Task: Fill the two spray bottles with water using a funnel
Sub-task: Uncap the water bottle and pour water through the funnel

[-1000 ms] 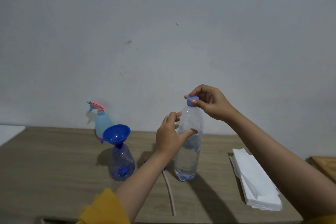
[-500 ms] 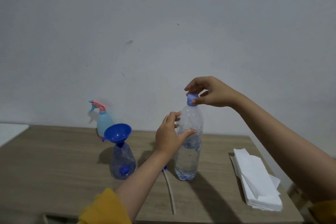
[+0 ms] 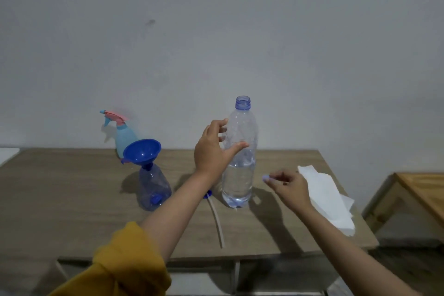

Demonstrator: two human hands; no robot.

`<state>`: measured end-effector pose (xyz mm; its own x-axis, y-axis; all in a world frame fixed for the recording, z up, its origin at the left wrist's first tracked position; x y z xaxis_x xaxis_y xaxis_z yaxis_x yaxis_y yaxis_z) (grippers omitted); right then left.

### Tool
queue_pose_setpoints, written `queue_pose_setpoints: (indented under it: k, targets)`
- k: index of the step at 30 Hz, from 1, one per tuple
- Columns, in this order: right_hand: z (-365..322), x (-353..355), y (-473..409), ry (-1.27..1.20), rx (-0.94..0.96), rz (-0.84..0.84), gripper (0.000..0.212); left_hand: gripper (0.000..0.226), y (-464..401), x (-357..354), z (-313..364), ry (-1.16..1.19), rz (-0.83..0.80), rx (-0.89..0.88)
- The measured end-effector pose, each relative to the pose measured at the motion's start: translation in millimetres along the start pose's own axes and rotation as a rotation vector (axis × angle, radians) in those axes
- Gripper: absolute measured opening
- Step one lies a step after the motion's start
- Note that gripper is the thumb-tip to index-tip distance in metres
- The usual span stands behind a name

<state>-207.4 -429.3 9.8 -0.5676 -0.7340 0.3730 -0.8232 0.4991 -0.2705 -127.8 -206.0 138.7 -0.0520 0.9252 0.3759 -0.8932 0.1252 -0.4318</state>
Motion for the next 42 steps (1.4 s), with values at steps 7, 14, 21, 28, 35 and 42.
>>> queue_pose_setpoints:
  k: [7,14,21,28,35,42]
  targets:
    - [72,-23,62,0.155,-0.066,0.027,0.018,0.068,3,1,2,-0.009,0.003,0.006]
    - [-5,-14,48,-0.023,0.182,0.171,0.041,0.069,1,-2,0,0.013,-0.03,0.039]
    - [-110,-35,7,-0.126,0.52,0.069,0.09,0.056,-1,11,-2,-0.017,-0.124,0.041]
    - [-145,-61,-27,-0.086,0.62,0.142,0.117,0.071,3,104,-33,-0.291,0.213,-0.029]
    - [-183,-98,-32,0.053,0.805,0.008,0.101,0.111,2,158,-117,-0.266,0.073,0.316]
    - [-220,-118,-23,0.169,0.852,-0.199,0.098,0.11,-4,159,-140,-0.117,-0.08,0.352]
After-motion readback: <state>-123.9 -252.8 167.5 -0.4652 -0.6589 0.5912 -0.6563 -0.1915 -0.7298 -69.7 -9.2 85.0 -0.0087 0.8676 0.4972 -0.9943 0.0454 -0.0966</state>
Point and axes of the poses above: each hand's wrist, its own y-axis away from the middle knuckle, its own x-axis out of the back of the hand, z = x × y, the point moved 8 cm from there along -y, towards the middle knuckle, and after that the axes turned 7 degrees about x, right-handed, at the moved point
